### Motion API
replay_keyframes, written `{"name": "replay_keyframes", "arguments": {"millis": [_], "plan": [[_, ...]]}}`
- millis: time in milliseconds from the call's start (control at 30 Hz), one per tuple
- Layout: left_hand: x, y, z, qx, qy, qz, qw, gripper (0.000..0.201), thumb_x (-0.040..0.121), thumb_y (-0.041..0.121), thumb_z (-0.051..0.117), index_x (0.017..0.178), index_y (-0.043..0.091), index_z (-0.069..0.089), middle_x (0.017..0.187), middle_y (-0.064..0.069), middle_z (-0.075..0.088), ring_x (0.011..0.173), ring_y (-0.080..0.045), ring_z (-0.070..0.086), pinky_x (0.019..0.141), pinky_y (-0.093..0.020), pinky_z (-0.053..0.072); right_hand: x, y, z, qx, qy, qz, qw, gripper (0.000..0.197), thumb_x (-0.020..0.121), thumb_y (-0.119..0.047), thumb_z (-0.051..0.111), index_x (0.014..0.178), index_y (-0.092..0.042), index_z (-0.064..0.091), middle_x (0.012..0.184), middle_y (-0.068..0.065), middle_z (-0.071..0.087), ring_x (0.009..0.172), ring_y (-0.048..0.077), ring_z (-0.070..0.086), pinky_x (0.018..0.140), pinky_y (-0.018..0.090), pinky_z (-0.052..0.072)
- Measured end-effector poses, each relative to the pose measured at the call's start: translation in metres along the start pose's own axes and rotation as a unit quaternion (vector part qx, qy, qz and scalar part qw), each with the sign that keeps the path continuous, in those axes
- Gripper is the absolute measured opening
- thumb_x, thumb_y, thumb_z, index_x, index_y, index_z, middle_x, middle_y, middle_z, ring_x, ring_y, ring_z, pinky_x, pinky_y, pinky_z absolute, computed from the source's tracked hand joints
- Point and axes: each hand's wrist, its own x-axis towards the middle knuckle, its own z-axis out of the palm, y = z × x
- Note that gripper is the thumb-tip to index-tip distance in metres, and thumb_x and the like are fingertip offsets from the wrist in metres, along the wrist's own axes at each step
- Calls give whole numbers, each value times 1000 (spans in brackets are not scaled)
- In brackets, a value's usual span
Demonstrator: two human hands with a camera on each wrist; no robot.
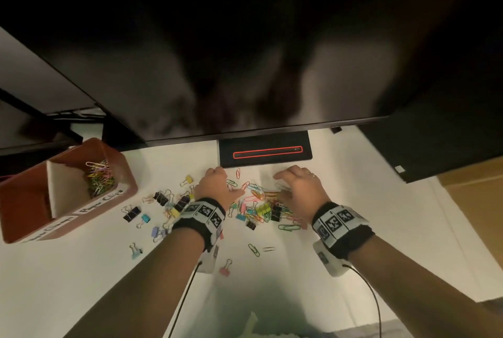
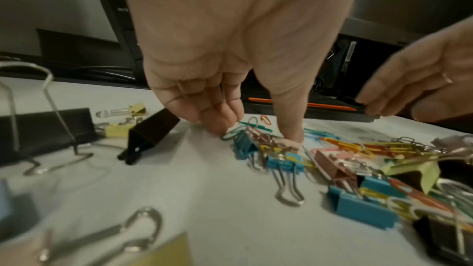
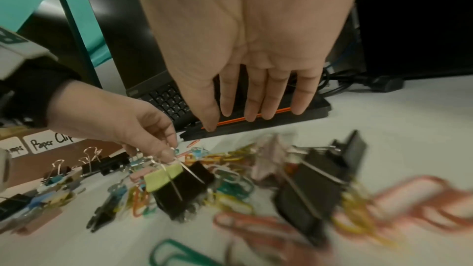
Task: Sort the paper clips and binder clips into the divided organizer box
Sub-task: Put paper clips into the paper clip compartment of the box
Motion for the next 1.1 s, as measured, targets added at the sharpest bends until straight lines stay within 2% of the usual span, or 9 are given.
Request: {"name": "replay_keyframes", "arguments": {"millis": [133,200,300,433,567,767,900,1033,1100], "plan": [[5,-2,3,-50,-11,-10,999,48,76,26,73,114,9,49,111,-11,59,103,-27,59,89,-37,51,20,-29,11,-35,-67,-28,997,48,84,-37,61,128,-26,46,128,0,51,117,21,48,101,41,41],[6,-7,4,-67,-11,-5,998,38,76,19,72,108,7,55,106,-12,64,100,-26,60,88,-35,51,30,-39,17,-60,-98,-20,993,52,81,-35,65,128,-22,46,126,2,50,114,24,50,98,42,44],[4,-15,5,-99,-7,10,995,22,78,12,70,98,7,62,99,-11,68,92,-24,63,84,-32,51,39,-45,22,-63,-117,-19,991,40,83,-25,64,121,-16,52,119,7,56,106,26,55,95,40,47],[4,-21,7,-74,-13,44,996,11,83,14,64,94,11,65,98,-7,67,90,-21,62,83,-30,51,39,-43,22,-44,-142,-7,989,24,89,-25,57,111,-16,58,111,6,63,101,25,58,94,38,48],[2,-24,5,-46,-9,83,995,12,84,13,59,93,13,66,93,-5,66,88,-20,62,79,-28,51,36,-40,21,-40,-155,-6,987,17,90,-18,54,105,-15,61,106,7,65,98,24,59,91,37,49],[-6,-31,3,-77,0,109,991,12,82,11,59,91,13,67,90,-5,66,84,-19,62,78,-30,53,31,-36,19,-23,-170,-16,985,13,88,-13,56,98,-12,64,103,7,62,93,23,57,83,30,48],[-7,-20,-1,-125,7,141,982,24,86,15,60,110,14,61,92,-4,68,84,-17,64,82,-30,53,27,-31,13,4,-156,-31,987,13,88,-21,58,98,-14,65,100,5,66,92,23,59,82,31,48],[5,-9,0,-100,-1,123,987,29,87,19,61,113,6,61,102,-5,70,89,-20,64,88,-33,52,25,-29,4,63,-115,-28,991,18,87,-25,61,100,-14,65,98,5,67,83,16,55,81,28,47],[10,-9,2,-89,-8,100,991,29,86,20,63,112,7,62,100,-7,70,91,-21,64,87,-34,52,25,-29,0,79,-99,-29,992,18,87,-24,62,101,-13,65,98,5,66,85,17,57,81,27,48]]}}
